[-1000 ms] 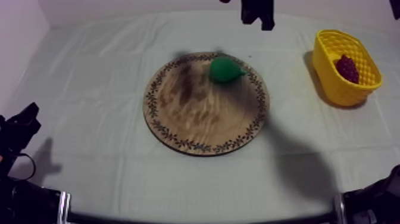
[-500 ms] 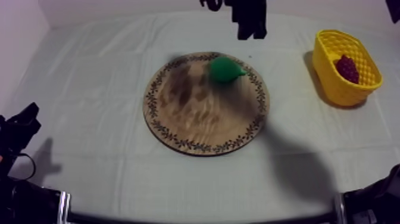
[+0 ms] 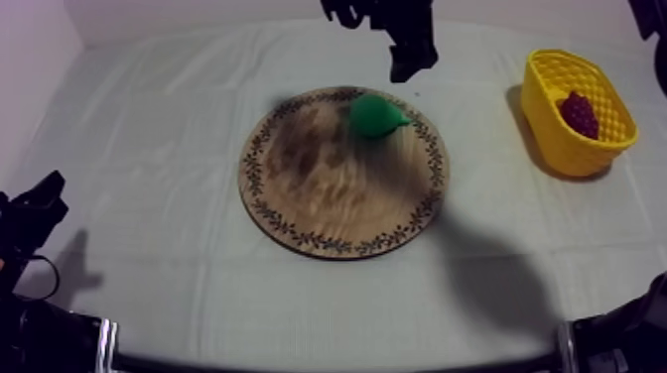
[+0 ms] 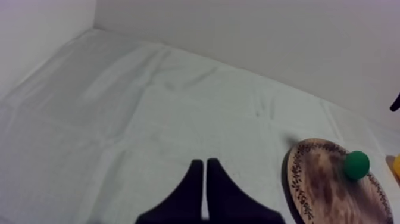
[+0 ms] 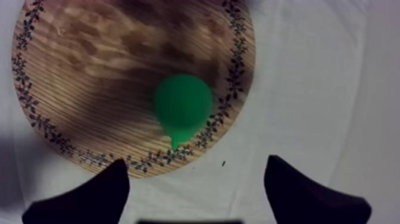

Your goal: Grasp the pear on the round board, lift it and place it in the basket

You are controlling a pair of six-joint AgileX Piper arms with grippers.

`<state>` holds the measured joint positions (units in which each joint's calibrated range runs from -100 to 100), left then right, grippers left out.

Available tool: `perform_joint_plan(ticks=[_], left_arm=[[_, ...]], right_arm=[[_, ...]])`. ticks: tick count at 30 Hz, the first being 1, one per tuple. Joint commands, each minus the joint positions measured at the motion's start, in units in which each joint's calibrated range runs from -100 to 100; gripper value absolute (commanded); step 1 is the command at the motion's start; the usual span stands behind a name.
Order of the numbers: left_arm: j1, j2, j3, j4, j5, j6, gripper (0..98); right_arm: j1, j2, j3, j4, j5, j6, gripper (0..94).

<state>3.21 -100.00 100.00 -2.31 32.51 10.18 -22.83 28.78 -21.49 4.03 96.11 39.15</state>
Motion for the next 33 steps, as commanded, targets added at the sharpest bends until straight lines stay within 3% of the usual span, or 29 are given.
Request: perform_joint_plan(ticks=[1, 33], left_arm=[[0.02, 0.0, 0.0, -0.01, -0.01, 0.01, 0.1], [0.02, 0.0, 0.0, -0.01, -0.01, 0.01, 0.1]], right_arm=[[-0.04, 0.49, 0.45, -0.07, -0.08, 0.17, 65.8], [0.17, 22.19, -7.61, 0.88, -1.72, -0.4, 62.5]])
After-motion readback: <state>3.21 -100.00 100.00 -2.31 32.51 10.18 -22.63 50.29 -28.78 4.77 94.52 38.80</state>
